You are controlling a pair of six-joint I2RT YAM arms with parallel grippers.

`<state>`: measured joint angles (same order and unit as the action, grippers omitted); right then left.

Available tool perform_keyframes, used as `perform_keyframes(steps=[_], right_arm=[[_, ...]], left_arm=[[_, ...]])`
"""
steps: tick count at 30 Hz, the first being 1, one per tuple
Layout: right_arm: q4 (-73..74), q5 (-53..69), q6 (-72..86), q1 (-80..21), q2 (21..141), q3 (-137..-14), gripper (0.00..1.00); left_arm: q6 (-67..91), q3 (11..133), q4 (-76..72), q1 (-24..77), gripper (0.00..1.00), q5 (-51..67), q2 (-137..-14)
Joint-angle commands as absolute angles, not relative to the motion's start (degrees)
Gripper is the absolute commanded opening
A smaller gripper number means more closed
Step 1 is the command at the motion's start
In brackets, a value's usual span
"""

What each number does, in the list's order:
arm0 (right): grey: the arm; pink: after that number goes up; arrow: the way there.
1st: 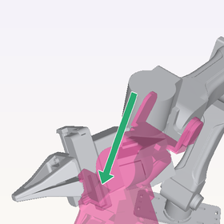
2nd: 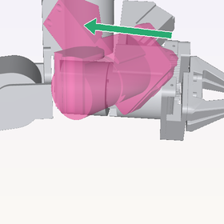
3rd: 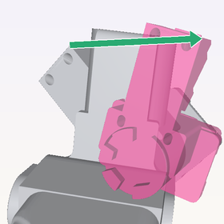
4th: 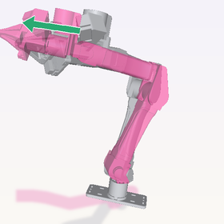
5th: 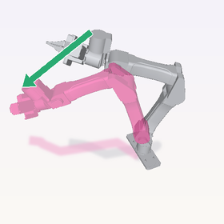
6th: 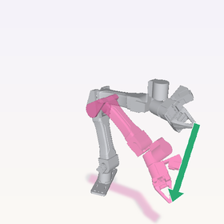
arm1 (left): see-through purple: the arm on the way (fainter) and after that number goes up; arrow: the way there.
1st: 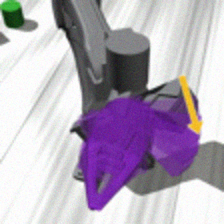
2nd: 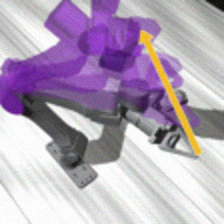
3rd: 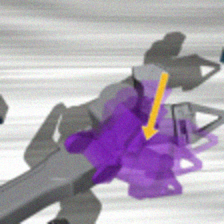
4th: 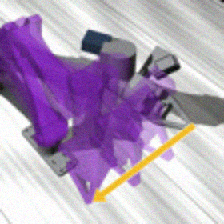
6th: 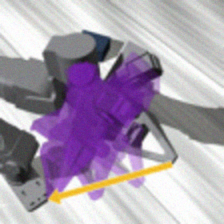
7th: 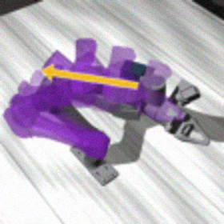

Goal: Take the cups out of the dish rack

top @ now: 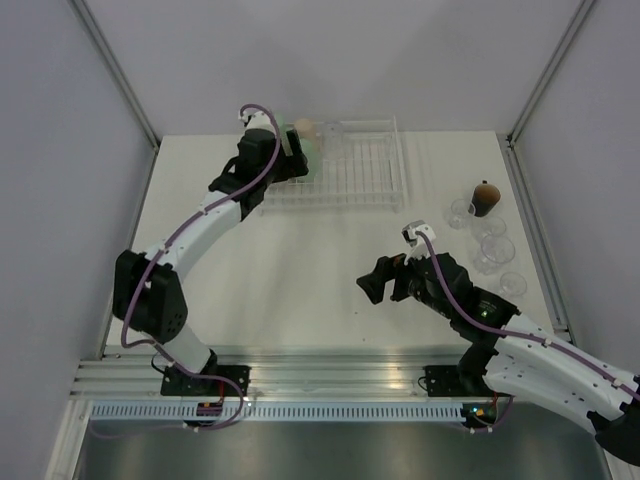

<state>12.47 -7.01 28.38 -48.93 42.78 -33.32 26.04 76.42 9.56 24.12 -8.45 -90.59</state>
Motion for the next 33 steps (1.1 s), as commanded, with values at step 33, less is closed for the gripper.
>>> perform_keyframes(steps=[33], right_arm=[[14.5, -7.38, 28.13, -49.13, 41.66, -31.73, 0.98]], left_arm=[[13.45, 105.82, 15.04, 21.27, 1.0, -32.18, -121.29]])
